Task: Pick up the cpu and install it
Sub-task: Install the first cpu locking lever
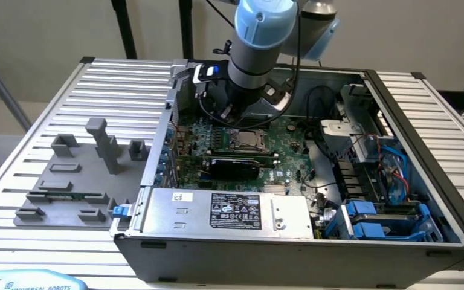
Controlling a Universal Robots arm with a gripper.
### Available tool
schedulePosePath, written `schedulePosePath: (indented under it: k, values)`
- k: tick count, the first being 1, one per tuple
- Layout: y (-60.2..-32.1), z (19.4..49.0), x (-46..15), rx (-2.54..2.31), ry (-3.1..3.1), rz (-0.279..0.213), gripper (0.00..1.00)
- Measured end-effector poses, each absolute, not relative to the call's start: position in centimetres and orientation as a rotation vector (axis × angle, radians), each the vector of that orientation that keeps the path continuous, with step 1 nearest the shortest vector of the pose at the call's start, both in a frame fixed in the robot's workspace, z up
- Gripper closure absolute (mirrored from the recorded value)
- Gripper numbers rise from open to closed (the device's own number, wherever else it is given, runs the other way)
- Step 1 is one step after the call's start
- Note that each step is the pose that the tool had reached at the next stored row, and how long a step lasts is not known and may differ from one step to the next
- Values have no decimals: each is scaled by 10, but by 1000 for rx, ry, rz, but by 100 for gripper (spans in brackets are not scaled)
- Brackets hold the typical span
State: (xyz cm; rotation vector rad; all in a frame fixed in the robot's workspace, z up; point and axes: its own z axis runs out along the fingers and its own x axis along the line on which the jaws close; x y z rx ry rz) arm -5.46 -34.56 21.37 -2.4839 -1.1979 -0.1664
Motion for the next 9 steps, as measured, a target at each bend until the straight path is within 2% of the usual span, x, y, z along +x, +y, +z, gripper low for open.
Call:
schedulePosePath:
  k: [9]
  values:
    - [-346,205,-54,-2484,-1199,-161,89]
